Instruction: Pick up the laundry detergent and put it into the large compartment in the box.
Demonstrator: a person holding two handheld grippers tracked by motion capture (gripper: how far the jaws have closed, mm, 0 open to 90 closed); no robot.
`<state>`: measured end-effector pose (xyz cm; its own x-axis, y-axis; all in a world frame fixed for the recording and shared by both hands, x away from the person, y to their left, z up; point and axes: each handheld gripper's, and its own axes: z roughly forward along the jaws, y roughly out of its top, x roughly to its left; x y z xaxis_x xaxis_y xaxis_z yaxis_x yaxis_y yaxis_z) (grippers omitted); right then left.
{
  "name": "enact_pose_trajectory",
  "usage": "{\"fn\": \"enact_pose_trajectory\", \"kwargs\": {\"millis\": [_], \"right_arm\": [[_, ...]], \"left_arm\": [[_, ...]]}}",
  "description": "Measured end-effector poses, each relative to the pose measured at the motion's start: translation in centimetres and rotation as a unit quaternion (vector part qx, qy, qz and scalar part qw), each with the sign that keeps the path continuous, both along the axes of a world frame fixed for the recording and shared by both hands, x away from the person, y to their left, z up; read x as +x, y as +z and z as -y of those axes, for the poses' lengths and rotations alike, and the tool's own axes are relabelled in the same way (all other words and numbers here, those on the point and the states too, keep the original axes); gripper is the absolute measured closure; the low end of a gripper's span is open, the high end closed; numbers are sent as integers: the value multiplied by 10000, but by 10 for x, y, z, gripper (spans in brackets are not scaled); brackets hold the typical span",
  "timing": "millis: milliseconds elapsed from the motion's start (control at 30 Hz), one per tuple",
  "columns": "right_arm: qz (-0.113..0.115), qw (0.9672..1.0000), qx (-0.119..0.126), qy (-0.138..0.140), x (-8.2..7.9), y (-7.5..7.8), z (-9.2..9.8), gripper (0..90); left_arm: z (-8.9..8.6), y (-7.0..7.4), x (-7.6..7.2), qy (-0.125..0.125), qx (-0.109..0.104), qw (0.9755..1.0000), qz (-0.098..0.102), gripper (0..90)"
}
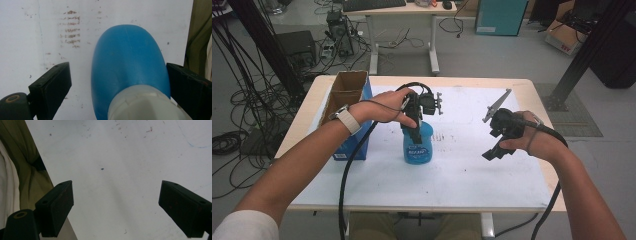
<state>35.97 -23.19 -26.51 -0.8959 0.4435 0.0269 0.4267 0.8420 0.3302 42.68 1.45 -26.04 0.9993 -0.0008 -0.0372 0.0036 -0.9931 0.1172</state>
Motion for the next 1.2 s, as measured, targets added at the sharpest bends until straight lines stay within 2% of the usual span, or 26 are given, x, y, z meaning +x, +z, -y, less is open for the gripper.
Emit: {"fn": "enact_pose_trajectory", "kwargs": {"millis": [467,767,800,1200], "right_arm": [[1,10000,-8,25,1,0,0,127],[-15,10000,-22,13,1,-1,0,127],[-20,10000,-20,14,1,-1,0,127],[-29,10000,-42,12,1,-1,-1,127]], "left_arm": [[0,-2,1,-11,20,10000,-46,120],[-2,-6,2,-5,-34,9998,-174,209],[-2,-4,2,3,-103,9998,-194,205],[-1,-1,2,24,-123,9997,-217,177]]}}
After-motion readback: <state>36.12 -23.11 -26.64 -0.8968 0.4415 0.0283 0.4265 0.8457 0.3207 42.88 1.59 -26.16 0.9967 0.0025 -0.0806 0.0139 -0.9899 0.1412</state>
